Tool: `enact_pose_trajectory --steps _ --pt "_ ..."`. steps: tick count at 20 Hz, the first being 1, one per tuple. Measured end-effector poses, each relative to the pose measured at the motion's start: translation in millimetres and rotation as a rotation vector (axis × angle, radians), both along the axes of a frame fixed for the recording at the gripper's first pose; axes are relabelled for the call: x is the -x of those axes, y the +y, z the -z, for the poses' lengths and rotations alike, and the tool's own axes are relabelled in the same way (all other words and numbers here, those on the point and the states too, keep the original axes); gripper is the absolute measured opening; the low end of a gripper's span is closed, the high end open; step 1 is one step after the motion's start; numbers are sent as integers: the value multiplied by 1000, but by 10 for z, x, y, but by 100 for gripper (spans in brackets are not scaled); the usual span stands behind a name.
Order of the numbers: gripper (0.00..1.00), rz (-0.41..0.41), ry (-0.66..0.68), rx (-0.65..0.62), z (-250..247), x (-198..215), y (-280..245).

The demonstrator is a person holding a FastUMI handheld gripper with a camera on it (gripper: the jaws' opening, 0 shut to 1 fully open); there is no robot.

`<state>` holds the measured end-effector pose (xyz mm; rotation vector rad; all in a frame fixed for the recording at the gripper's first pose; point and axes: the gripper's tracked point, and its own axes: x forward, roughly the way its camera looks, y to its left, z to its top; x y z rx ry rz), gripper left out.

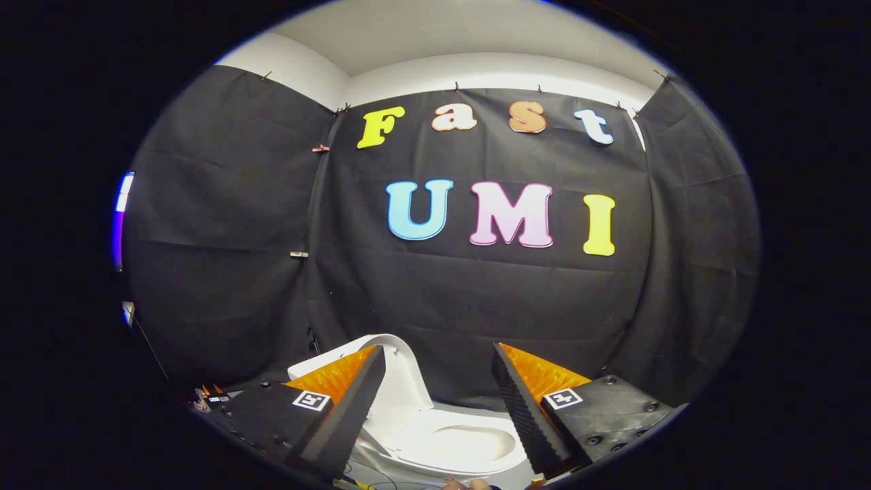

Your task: Open the toilet lid.

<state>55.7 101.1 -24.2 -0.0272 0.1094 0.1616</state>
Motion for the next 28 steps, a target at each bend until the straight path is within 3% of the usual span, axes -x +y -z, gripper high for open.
enact_pose_trajectory --steps 9,28 --pt "98 59 -92 -9 -362 442 -511" --pt "98 64 -83 -17 -315 489 -560"
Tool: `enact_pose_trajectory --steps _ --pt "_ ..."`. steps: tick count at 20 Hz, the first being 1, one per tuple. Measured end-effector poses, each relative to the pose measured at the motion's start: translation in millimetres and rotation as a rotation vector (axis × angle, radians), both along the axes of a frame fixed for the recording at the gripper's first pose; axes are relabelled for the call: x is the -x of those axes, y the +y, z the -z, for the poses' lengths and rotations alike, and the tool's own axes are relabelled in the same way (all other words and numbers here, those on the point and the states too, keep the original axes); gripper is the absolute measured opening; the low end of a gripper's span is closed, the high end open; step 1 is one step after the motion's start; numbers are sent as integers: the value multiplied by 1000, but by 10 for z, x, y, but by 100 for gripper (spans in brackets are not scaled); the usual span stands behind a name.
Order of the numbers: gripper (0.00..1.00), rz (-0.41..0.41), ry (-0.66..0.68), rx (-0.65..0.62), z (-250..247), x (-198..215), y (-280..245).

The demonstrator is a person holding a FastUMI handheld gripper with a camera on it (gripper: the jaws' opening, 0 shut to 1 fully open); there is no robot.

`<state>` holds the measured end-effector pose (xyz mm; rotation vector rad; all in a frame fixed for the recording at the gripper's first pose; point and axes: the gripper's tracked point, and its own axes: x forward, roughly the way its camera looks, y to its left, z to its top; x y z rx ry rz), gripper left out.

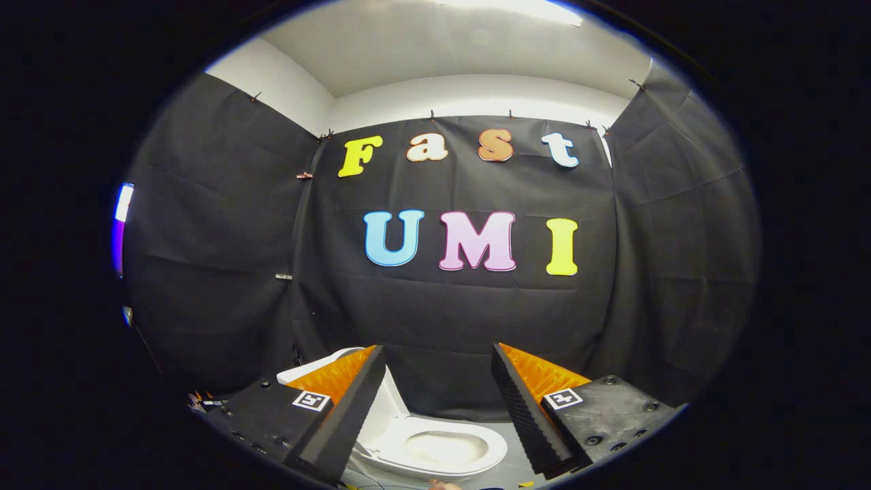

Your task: Open the toilet lid.

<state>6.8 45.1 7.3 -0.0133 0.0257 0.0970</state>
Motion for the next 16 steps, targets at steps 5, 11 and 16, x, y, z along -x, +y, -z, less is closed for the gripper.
enact_pose_trajectory --steps 5,11,16 --pt "98 -1 -7 11 -22 6 3" --pt "98 0 -11 -7 -37 7 11" --pt "98 -2 -16 -8 -56 13 15"
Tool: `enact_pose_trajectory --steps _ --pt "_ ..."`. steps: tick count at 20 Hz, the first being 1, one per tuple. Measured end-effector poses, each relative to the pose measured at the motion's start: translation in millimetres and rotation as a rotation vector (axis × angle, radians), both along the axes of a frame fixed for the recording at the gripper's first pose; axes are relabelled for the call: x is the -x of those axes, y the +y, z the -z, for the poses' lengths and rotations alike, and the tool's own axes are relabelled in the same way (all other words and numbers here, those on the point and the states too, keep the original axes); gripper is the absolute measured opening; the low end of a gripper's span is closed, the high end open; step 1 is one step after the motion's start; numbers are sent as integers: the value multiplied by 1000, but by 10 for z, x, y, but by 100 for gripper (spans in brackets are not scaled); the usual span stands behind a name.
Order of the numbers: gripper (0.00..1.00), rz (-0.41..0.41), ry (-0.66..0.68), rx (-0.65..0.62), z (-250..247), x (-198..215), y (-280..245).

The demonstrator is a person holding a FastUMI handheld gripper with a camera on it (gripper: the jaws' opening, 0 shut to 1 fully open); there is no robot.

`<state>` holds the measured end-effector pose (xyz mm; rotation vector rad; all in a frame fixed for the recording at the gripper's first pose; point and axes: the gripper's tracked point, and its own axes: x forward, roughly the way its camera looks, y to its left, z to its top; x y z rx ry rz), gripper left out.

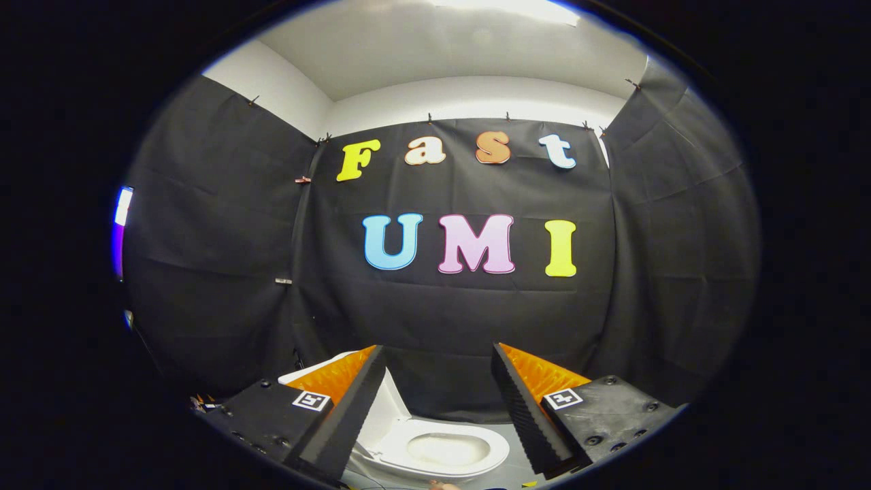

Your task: Open the toilet lid.

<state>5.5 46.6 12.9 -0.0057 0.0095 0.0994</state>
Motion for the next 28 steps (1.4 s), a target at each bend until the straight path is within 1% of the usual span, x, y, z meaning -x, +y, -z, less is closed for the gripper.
enact_pose_trajectory --steps 11,28 --pt "98 14 14 4 49 -23 -33" --pt "98 14 26 3 99 -54 -48"
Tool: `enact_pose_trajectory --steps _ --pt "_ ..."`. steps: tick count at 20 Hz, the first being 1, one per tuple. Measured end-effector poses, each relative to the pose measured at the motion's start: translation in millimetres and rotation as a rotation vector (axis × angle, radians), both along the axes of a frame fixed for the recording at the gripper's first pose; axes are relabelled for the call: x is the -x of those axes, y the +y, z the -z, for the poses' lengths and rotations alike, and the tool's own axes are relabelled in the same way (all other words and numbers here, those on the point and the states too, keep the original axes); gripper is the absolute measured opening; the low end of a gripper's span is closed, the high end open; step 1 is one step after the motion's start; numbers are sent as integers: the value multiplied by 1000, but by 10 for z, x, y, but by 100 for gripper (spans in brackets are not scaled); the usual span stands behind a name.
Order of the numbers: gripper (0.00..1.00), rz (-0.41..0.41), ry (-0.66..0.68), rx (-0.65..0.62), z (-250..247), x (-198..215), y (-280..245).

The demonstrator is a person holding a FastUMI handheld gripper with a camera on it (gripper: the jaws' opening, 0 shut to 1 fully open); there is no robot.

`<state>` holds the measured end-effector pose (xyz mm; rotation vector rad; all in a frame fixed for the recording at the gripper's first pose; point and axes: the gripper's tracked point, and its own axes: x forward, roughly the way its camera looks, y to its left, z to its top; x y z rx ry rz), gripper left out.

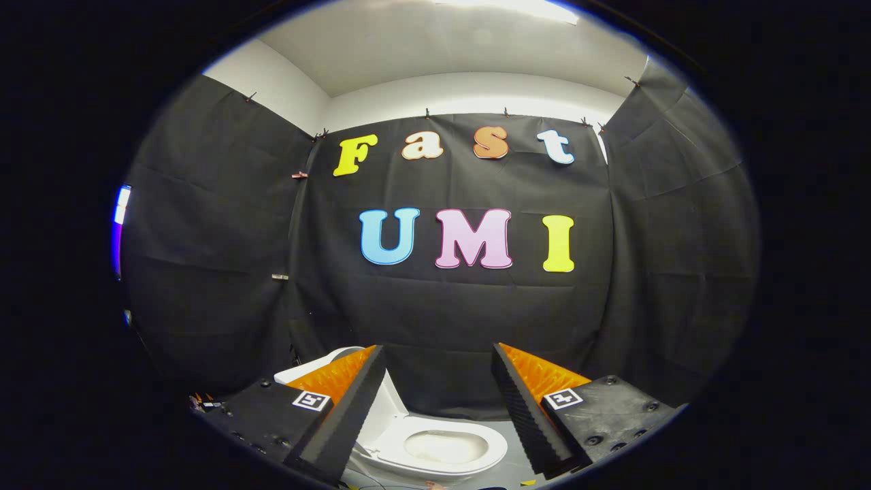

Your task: Open the toilet lid.

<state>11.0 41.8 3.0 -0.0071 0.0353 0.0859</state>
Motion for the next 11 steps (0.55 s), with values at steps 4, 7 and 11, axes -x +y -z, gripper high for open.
enact_pose_trajectory --steps 4,7,11 --pt "98 -2 -2 -3 -7 -3 1" --pt "98 -3 -5 -2 -12 6 3" --pt "98 -5 -7 1 -15 1 10"
